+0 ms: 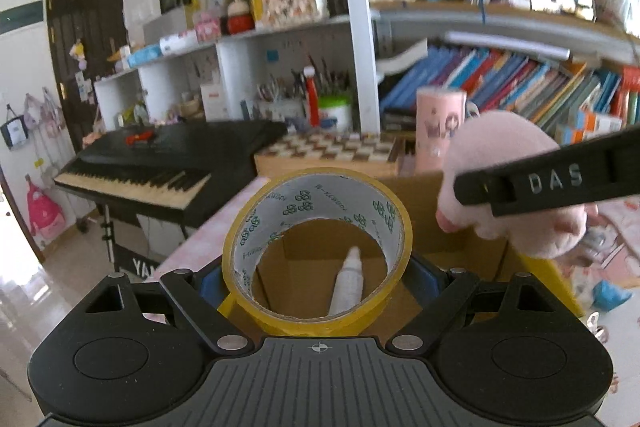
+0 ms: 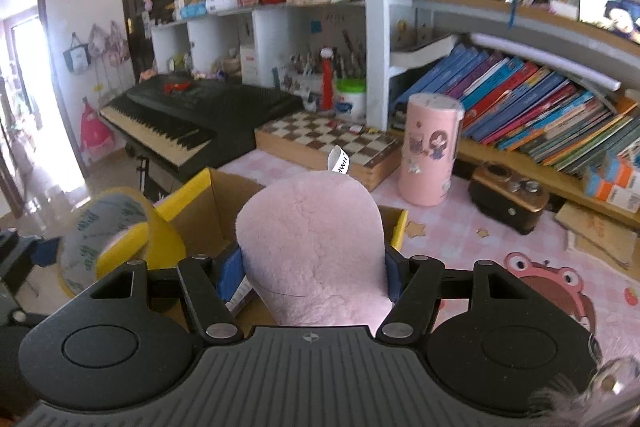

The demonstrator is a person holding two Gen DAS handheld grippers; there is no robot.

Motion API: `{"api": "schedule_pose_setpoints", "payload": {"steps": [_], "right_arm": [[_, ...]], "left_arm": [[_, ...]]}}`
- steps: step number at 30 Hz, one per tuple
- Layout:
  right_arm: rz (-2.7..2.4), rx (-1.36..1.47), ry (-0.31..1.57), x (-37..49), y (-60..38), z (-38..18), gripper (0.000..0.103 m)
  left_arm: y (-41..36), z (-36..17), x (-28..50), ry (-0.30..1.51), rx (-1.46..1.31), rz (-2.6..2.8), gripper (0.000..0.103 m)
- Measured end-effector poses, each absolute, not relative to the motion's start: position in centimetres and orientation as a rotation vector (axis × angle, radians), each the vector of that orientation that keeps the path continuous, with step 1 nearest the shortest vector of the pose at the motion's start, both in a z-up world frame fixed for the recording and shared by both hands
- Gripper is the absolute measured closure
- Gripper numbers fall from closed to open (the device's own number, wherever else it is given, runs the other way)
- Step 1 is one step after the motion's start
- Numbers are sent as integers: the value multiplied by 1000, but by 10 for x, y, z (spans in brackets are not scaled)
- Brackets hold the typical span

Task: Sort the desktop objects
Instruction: 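Lower both held items into the yellow box and open both grippers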

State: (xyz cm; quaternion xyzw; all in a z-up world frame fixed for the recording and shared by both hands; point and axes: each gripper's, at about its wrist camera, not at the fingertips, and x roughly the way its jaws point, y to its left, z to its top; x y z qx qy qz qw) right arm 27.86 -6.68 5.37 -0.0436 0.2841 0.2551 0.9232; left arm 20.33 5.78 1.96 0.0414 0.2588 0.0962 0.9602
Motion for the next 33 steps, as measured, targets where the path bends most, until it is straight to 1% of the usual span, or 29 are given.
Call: {"api": "schedule_pose_setpoints", "payload": {"steps": [8,14,19,23,25,27,30,33], "right_arm": [[636,-191,746,333,-35,27,39],[644,-297,880,361,-14,3,39],[621,-385,891,371,-1,-4,36],[639,-379,889,374,2,-4,35],[645,-365,869,372,1,-2,26],[638,-361,847,371,1,2,21],[619,-338,815,369,-5,12,18],[598,-301,777,361,-15,25,18]], "left_arm": [[50,-14,238,694,98,157,14],[52,-18,243,737,40,151,14],[53,-21,245,755,15,156,13],[51,-20,244,749,18,157,13],[50,-18,243,727,24,154,13],[48,-14,240,702,32,155,12],[47,-6,236,668,39,168,9],[49,4,229,627,26,173,7]]}}
